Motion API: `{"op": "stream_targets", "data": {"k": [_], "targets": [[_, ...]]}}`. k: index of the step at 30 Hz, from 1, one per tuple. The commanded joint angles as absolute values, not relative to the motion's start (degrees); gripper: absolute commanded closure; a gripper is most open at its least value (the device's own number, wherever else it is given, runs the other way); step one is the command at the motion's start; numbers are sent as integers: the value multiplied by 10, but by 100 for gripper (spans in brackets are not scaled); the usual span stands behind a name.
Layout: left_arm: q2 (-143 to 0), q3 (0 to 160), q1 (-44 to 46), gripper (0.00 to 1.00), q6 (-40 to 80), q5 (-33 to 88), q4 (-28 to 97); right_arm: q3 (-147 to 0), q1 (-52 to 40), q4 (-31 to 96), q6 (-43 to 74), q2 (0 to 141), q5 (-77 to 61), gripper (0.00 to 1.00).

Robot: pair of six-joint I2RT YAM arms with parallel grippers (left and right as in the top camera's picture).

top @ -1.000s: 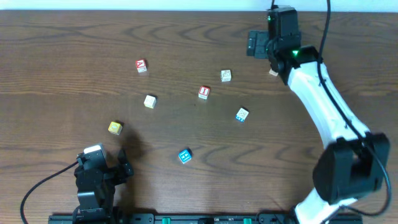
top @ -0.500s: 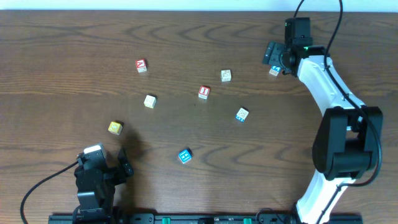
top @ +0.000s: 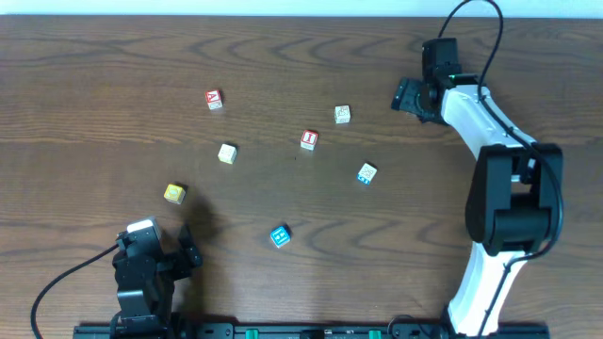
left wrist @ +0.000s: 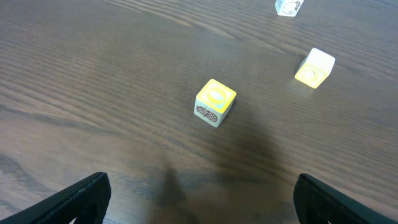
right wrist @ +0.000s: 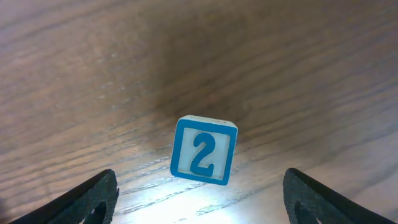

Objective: Spell out Ai2
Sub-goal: 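Close the right gripper on the blue '2' block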

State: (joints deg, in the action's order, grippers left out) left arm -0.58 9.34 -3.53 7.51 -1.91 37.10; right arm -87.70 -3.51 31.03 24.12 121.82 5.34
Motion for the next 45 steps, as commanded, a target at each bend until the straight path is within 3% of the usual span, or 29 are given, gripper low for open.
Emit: {"op": "stream_targets", "data": {"k": [1, 7, 22, 25, 32, 45], "targets": [[-4, 90, -33, 5, 77, -30, 373, -879, -38, 308, 258, 1226, 49, 17], [-4, 90, -33, 5, 77, -30, 373, -879, -37, 297, 257, 1230, 49, 24], [-4, 90, -33, 5, 77, -30, 373, -879, -36, 276, 270, 1248, 52, 26], [-4, 90, -33, 5, 77, -30, 373, -879, -35, 276, 270, 1248, 52, 32], [-4, 90, -33, 5, 77, -30, 373, -879, -34, 277, 270, 1248, 51, 60], [-4, 90, -33, 5, 77, -30, 373, -879, -34, 280, 270, 1248, 51, 73]]}}
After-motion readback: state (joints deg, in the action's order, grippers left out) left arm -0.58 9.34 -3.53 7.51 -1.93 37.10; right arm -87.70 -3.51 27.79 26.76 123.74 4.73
